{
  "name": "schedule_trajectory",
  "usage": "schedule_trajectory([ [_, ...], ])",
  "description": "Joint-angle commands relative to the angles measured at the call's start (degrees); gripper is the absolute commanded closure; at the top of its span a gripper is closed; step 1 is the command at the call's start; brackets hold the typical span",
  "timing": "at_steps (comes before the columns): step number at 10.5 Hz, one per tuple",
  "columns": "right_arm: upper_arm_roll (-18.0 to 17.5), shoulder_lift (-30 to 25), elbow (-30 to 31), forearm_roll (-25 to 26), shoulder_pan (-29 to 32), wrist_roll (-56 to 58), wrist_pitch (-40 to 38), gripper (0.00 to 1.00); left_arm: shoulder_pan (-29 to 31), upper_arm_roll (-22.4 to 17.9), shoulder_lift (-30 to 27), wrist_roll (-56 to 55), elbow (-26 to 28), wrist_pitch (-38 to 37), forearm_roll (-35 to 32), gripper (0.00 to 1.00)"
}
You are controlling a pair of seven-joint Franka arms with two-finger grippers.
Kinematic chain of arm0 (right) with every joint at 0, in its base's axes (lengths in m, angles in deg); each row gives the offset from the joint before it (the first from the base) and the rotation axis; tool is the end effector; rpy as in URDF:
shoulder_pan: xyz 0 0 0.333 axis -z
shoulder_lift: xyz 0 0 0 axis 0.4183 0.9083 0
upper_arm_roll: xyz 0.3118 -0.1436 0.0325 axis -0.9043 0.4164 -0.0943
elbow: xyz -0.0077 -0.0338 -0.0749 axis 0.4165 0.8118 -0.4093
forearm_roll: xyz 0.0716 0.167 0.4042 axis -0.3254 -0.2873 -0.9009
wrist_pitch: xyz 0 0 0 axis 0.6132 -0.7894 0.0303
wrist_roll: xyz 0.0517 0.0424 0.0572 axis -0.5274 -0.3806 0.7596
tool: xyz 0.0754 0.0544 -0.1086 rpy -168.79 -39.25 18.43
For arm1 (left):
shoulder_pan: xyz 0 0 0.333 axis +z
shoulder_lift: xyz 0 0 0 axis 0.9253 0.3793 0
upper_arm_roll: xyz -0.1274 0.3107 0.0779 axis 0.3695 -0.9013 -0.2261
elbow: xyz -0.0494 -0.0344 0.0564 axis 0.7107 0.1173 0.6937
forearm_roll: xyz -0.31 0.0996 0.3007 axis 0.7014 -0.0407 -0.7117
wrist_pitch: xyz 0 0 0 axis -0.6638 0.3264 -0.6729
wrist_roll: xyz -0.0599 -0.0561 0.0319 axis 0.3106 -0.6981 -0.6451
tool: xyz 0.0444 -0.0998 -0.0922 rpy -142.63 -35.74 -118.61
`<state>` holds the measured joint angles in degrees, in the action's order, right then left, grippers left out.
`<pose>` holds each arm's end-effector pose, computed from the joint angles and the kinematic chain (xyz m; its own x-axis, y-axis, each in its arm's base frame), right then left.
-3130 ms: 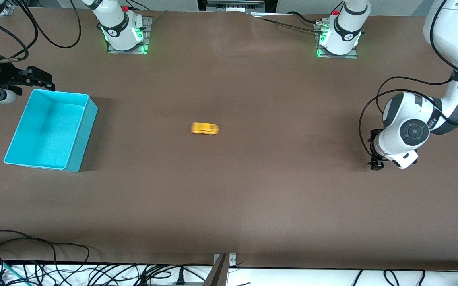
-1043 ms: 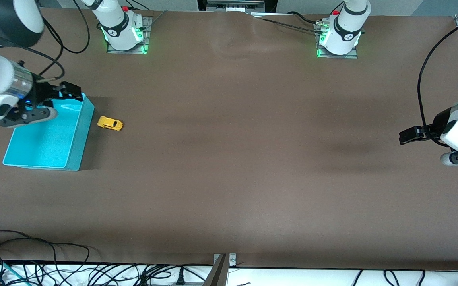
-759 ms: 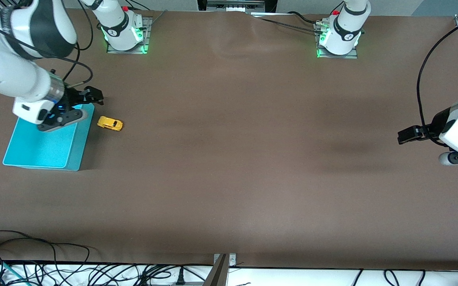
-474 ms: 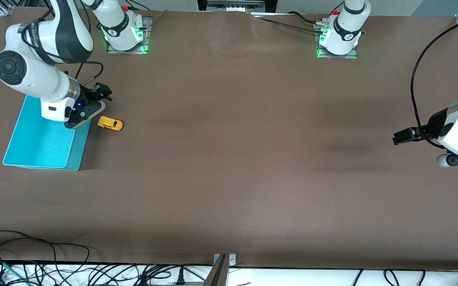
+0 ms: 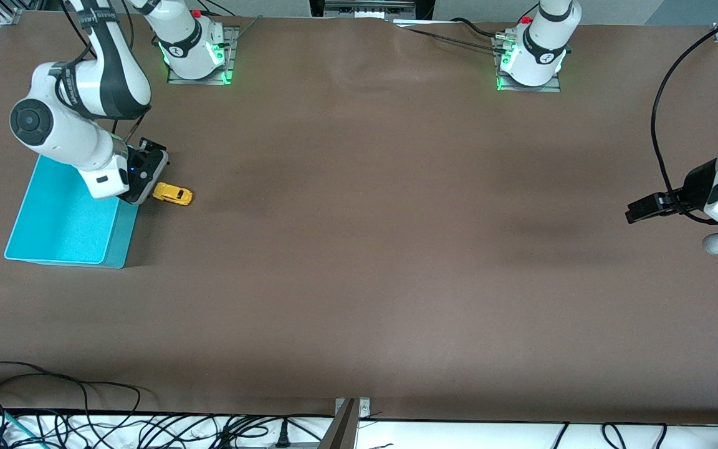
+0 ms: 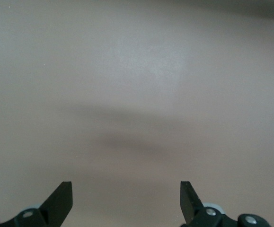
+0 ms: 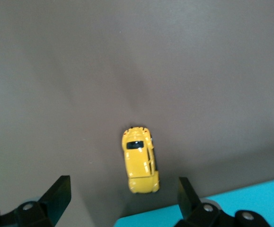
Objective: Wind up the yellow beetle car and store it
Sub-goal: 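Lower the right gripper and grasp the yellow car beside the box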
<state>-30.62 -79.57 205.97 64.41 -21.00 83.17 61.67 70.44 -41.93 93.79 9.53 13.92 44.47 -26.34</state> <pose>0.5403 0.0274 0.2596 0.3678 0.9296 -0.0222 0.9189 -0.3670 -0.1446 0.6965 -0.0023 0.5456 0.9779 0.1972 -0.0692 0.1973 -0.9803 -0.0062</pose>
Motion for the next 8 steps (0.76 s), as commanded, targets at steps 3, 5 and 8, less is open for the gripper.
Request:
schedule_trajectory([
  [3, -0.8, 5.6, 3.9, -0.7, 1.5, 12.4, 12.7, 0.00, -0.5, -0.8, -0.9, 0.7, 0.2, -0.7, 0.8, 0.00],
  [5, -0.8, 5.5, 8.3, -0.7, 2.0, 12.7, 17.2, 0.00, -0.6, -0.3, -1.6, 0.4, 0.2, -0.7, 0.8, 0.00],
  [8, -0.8, 5.3, 15.7, -0.7, 2.9, 14.4, 28.0, 0.00, -0.3, -0.9, -1.4, 1.2, 0.2, -0.6, 1.5, 0.00],
])
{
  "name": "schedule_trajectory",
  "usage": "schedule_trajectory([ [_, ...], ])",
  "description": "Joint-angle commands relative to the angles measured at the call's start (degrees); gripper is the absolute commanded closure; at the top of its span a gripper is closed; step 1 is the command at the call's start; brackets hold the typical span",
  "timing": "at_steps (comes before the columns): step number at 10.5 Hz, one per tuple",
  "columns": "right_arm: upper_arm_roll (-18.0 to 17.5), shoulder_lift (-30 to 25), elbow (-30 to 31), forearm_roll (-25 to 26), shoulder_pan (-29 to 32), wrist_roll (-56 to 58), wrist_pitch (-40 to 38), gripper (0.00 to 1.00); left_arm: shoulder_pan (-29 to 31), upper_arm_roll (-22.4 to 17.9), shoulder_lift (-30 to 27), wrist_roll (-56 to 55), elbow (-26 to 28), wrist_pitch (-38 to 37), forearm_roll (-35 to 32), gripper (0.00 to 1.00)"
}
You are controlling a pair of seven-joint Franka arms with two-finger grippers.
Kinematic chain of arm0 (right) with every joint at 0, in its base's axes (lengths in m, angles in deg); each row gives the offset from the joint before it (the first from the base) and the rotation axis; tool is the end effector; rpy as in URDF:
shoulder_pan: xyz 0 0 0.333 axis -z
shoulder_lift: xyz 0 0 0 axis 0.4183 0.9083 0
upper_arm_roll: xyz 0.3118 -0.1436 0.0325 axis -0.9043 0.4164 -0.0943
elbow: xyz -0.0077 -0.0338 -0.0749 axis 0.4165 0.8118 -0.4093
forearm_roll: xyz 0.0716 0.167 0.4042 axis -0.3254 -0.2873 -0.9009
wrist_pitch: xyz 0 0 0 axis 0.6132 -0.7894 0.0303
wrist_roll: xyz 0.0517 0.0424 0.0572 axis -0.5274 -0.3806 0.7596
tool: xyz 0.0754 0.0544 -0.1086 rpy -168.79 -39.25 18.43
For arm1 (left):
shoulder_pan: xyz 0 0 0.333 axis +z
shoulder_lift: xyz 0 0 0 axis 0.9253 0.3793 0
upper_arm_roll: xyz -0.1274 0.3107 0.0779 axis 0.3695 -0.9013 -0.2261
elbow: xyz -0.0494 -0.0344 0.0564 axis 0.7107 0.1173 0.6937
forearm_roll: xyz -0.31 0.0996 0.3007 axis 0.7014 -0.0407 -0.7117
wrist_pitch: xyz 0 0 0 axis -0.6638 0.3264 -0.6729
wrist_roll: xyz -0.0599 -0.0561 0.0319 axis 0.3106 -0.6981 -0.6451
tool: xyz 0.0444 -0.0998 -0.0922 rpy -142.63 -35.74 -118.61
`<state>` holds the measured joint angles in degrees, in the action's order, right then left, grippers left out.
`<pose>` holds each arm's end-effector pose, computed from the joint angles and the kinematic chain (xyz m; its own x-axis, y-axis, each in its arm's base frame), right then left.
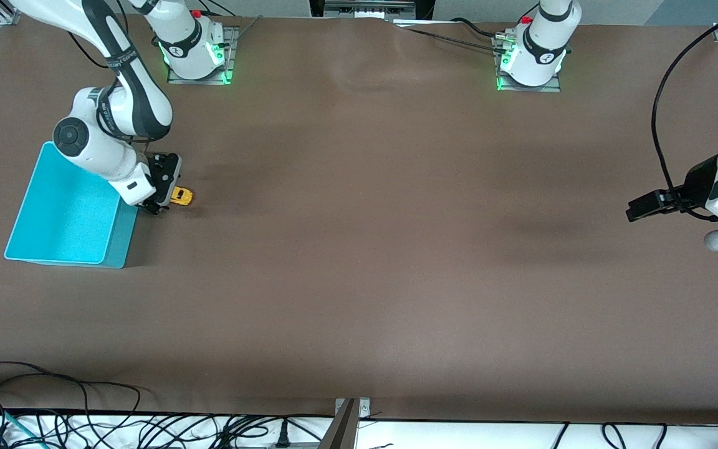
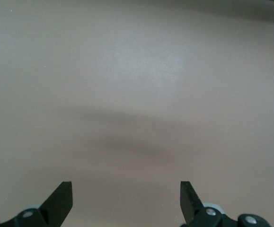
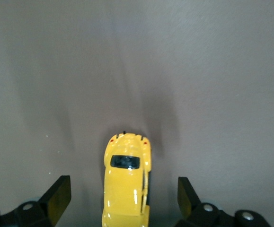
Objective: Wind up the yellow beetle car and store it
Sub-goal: 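Lower the right gripper and grasp the yellow car beside the box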
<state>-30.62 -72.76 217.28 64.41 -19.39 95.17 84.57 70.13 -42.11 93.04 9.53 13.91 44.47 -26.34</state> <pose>0.4951 0.0114 0.1505 0.2064 0.9781 0.0273 0.9767 -0.2044 -0.0650 0.6937 -0.0043 0.5548 0.9792 0.1950 -0.0560 0.1950 -0.9808 -0.0050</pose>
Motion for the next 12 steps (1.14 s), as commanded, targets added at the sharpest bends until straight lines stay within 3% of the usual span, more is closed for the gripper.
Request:
schedule_trajectory([
  [1, -0.8, -1.4, 5.2, -0.8, 1.3, 2.4, 6.3, 0.00, 0.0, -0.8, -0.6, 0.7, 0.3, -0.6, 1.2, 0.00],
  [3, -0.8, -1.3, 5.3, -0.7, 1.3, 2.4, 6.4, 0.01, 0.0, -0.8, -0.6, 0.5, 0.3, -0.5, 1.6, 0.00],
  [5, -0.8, -1.5, 5.3, -0.7, 1.3, 3.7, 6.4, 0.39, 0.1, -0.9, -0.5, 1.2, 0.3, -0.6, 1.1, 0.00],
  [7, -0.8, -1.9, 5.3, -0.7, 1.3, 6.5, 6.3, 1.00, 0.6, -0.9, 0.1, 1.3, 0.3, -0.5, 0.9, 0.00],
  [9, -0.8, -4.5, 4.8, -0.6, 1.3, 7.0, 4.4, 1.00, 0.7, -0.9, 0.4, 1.3, 0.3, -0.3, 1.0, 0.00],
  [12, -0.9, -9.0, 0.9, -0.6, 1.3, 9.3, -6.3, 1.00, 0.7, -1.0, 0.7, 1.2, 0.3, -0.2, 0.9, 0.00],
])
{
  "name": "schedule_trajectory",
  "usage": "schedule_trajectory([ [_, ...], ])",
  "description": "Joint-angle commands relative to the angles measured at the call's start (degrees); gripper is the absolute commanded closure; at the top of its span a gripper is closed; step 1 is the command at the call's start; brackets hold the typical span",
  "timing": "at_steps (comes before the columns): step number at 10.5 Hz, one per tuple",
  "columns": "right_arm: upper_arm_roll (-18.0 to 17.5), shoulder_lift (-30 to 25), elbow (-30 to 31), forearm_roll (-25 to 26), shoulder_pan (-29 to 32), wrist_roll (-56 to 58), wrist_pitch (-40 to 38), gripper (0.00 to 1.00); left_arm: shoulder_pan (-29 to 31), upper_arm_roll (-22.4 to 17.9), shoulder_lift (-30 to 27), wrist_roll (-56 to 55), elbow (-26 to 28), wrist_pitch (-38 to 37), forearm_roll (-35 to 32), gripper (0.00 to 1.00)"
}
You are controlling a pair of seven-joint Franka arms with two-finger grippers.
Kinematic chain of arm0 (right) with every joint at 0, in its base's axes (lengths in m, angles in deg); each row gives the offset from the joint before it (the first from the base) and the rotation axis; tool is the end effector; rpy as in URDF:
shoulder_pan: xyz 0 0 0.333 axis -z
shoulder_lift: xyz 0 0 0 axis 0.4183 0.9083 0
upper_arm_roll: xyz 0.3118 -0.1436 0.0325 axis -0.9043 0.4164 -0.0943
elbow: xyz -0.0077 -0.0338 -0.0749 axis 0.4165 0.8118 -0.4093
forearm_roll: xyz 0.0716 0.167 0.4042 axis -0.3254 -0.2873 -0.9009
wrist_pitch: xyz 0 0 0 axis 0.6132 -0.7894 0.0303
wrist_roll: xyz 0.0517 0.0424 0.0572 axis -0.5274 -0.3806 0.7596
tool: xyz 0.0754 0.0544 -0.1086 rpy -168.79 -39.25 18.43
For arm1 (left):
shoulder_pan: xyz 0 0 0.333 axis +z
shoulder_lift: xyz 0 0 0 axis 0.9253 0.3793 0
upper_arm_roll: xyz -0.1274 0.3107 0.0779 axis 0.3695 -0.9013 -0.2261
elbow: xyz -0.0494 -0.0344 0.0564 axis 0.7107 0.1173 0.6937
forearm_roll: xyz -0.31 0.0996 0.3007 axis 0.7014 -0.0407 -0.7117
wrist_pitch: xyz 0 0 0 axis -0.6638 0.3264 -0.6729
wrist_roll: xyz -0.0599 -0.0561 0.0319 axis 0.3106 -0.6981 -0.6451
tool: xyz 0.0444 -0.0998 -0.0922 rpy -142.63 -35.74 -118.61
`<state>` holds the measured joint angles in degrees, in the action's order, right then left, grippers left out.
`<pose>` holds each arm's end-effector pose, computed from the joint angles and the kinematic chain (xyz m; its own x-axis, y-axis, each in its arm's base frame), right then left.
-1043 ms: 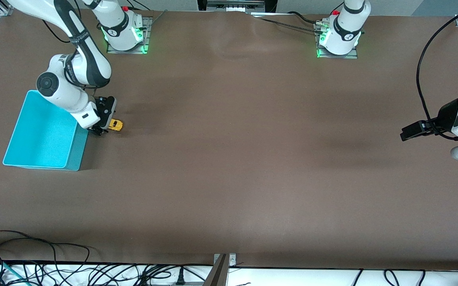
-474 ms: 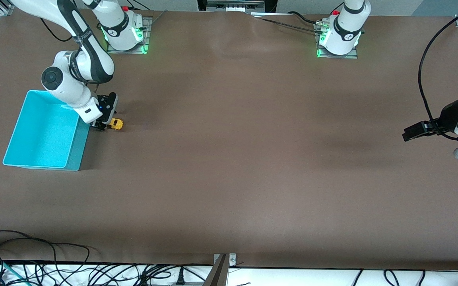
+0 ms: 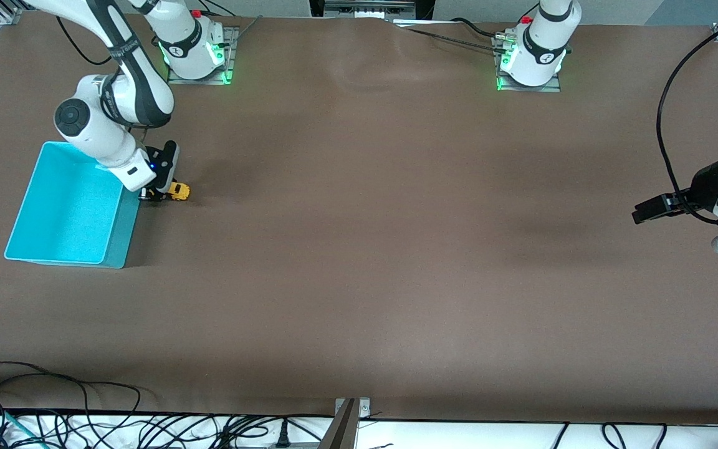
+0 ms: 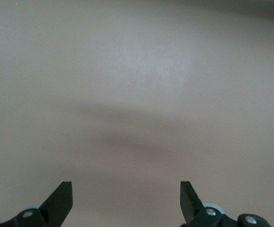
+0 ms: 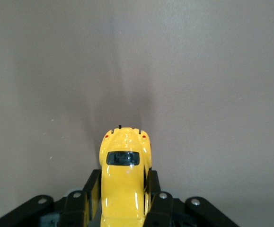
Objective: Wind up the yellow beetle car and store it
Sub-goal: 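Lift the car and lower it into the teal box with the right gripper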
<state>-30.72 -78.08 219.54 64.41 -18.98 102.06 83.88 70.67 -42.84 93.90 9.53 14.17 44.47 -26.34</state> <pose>0.4894 0.0073 0.1809 0.0908 0.9954 0.0296 0.9957 -0.0902 -0.0196 0.6964 0.0101 0.5419 0.9735 0.2162 -0.0746 0.2159 -0.9763 -0.0120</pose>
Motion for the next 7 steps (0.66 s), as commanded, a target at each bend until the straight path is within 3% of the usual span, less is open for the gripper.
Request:
schedule_trajectory([
  [1, -0.8, -4.9, -3.1, -0.6, 0.9, 2.4, -10.1, 1.00, 0.2, -0.2, -0.2, 1.3, 0.1, -0.2, 0.9, 0.00],
  [4, -0.7, -9.9, -6.0, -0.6, 1.0, 4.1, -21.9, 1.00, 0.5, -0.2, -0.2, 1.3, 0.1, -0.2, 1.0, 0.00],
  [7, -0.6, -11.8, -6.9, 0.1, 6.2, 15.6, -23.2, 1.00, 0.5, -0.2, -0.2, 1.3, 0.0, -0.2, 1.0, 0.00],
])
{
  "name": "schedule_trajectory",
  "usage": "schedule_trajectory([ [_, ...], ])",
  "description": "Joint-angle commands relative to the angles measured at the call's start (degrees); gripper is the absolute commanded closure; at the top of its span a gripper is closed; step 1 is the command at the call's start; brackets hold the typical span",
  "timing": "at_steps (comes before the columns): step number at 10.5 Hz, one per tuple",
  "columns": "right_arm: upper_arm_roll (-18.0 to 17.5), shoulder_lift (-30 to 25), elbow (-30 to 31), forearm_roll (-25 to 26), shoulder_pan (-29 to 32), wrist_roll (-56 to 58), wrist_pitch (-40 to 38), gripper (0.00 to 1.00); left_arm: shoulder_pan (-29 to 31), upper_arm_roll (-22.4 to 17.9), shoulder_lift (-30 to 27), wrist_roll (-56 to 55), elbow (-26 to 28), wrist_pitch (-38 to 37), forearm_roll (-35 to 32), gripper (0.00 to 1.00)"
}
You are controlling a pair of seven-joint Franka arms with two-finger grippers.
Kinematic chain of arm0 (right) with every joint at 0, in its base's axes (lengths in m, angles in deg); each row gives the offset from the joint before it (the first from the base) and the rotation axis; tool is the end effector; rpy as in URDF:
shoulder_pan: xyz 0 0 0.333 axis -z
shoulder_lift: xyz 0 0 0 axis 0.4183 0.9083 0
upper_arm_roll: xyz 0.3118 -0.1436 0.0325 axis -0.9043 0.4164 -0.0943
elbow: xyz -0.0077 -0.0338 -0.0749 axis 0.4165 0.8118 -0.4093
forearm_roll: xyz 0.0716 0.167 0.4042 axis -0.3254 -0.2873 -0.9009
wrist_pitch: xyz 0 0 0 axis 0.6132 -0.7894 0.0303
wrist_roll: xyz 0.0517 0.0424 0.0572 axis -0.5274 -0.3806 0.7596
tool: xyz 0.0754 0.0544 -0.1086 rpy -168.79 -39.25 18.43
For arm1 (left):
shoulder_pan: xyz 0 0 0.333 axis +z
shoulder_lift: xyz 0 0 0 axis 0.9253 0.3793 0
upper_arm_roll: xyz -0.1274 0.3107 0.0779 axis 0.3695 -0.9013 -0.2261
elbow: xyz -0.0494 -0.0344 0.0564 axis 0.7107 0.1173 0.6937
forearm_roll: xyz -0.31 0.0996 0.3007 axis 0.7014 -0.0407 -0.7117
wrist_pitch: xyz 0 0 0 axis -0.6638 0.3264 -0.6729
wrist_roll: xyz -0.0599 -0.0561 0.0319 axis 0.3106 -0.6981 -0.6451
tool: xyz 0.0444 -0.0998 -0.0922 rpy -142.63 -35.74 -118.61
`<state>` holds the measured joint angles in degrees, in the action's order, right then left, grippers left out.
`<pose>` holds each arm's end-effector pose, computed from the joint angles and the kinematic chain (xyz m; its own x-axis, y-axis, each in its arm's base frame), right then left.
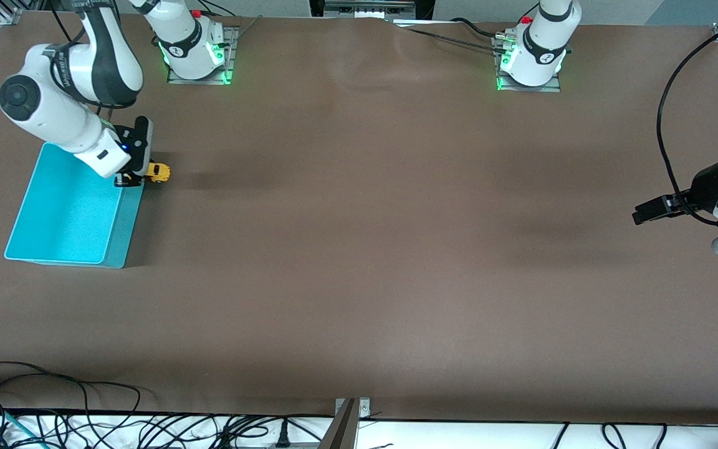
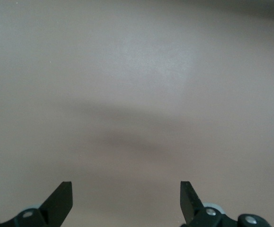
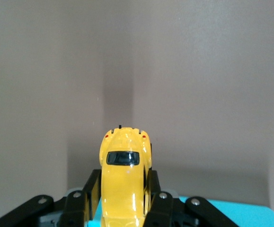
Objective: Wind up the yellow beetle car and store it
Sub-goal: 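Lift the car and lower it into the teal box with the right gripper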
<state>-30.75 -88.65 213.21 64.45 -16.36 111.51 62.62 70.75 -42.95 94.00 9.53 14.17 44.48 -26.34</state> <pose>0.5017 -0.0150 0.2878 -0.0360 0.9990 0.0273 0.9950 0.0384 -0.0919 0.6968 0.0123 0.5407 0.9727 0.2194 -0.0761 0.2191 -0.9756 -0.0128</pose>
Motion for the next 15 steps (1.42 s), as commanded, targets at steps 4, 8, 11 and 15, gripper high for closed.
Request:
schedule_trajectory([
  [4, -0.6, -0.9, -0.6, 5.3, 12.4, 21.5, -1.2, 1.00, 2.1, 0.2, -0.5, 1.3, 0.0, -0.2, 1.6, 0.00],
  [8, -0.7, 2.2, -0.6, 10.0, 19.5, 33.4, 4.4, 1.00, 2.1, 0.3, -0.5, 1.2, 0.0, -0.2, 1.6, 0.00],
  [11, -0.9, 10.3, -2.7, 9.7, 24.2, 43.6, 9.7, 1.00, 2.3, 0.3, -0.5, 1.3, 0.1, -0.3, 1.6, 0.00],
  [15, -0.7, 18.1, -4.5, 4.4, 27.2, 56.7, 13.7, 1.00, 2.2, 0.3, -0.5, 1.3, 0.1, -0.3, 1.5, 0.00],
])
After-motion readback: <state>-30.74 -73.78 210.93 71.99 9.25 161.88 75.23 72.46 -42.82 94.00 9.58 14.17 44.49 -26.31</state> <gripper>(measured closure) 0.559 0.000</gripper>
